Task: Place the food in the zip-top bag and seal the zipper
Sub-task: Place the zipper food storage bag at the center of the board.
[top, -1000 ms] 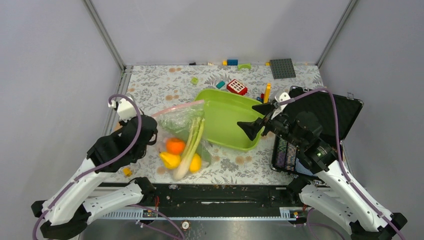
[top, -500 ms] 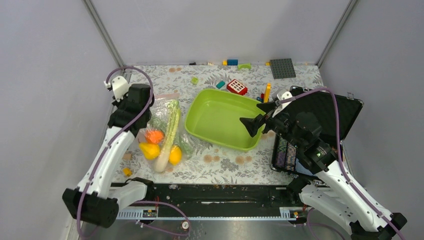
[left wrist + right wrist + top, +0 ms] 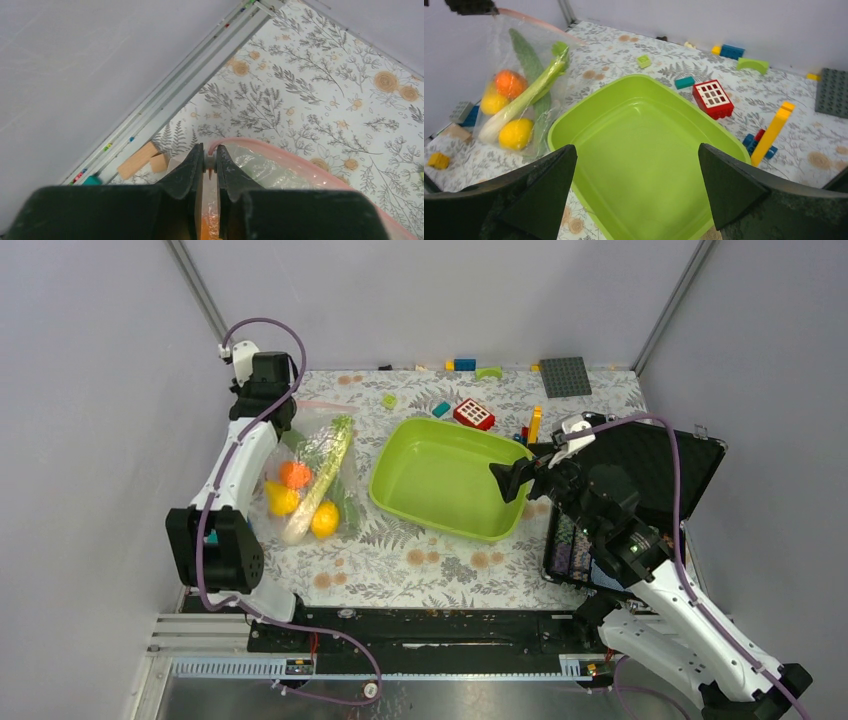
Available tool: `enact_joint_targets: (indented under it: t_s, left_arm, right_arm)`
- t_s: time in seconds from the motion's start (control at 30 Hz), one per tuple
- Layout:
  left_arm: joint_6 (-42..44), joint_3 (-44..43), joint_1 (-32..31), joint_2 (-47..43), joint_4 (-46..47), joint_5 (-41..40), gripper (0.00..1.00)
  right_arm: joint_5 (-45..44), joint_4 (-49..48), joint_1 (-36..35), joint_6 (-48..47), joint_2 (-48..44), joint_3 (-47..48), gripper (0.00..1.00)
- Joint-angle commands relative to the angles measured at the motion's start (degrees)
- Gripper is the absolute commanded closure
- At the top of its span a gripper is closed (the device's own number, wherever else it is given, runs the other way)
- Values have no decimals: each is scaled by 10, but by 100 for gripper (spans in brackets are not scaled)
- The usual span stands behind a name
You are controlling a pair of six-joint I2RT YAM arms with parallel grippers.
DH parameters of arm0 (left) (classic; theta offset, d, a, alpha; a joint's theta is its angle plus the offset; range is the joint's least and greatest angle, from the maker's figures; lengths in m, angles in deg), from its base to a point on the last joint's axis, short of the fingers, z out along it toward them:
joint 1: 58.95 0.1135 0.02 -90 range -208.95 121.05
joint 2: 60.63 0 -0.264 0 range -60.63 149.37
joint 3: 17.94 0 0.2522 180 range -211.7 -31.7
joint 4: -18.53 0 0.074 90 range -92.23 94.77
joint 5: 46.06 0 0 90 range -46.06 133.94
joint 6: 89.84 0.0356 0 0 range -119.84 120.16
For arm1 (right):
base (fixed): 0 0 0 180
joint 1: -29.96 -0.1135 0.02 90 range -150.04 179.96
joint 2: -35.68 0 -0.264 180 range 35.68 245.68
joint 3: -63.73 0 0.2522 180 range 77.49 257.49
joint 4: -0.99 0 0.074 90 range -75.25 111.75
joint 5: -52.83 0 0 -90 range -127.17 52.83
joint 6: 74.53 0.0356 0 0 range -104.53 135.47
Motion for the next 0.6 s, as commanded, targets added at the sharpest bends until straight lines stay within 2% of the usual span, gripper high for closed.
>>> enact_joint_targets:
  t_s: [0.0, 0.03, 0.1, 0.13, 0.17, 0.27, 0.37, 0.5, 0.57]
  left_arm:
    - [-3, -46, 4, 26, 25, 50, 76]
    - [-7, -47, 4, 32, 22, 55, 56]
    - [-10, -48, 4, 36, 18, 65, 32]
    - [-13, -50, 4, 35, 13, 71, 14]
    - [-17, -55, 4, 34, -2, 78, 3]
    - [-42, -77, 4, 15, -57, 106, 1]
    - [-67, -56, 3, -47, -74, 160, 1]
    - [-145, 45, -4, -177, -67, 267, 1]
    - [-181, 136, -36, -249, -49, 294, 1]
  right_arm:
    - [-81, -14, 2, 55, 8, 4, 1]
    - [-83, -2, 3, 61, 9, 3, 0]
    - [-82, 7, 2, 70, 11, 3, 0]
    - [-80, 12, 3, 73, 12, 3, 0]
    - [-78, 19, 3, 76, 13, 3, 0]
    - [-74, 46, 2, 86, 13, 11, 0]
    - [-75, 86, 3, 105, 14, 23, 0]
    - [-87, 127, 3, 140, 10, 18, 0]
    - [-100, 146, 3, 156, 5, 14, 0]
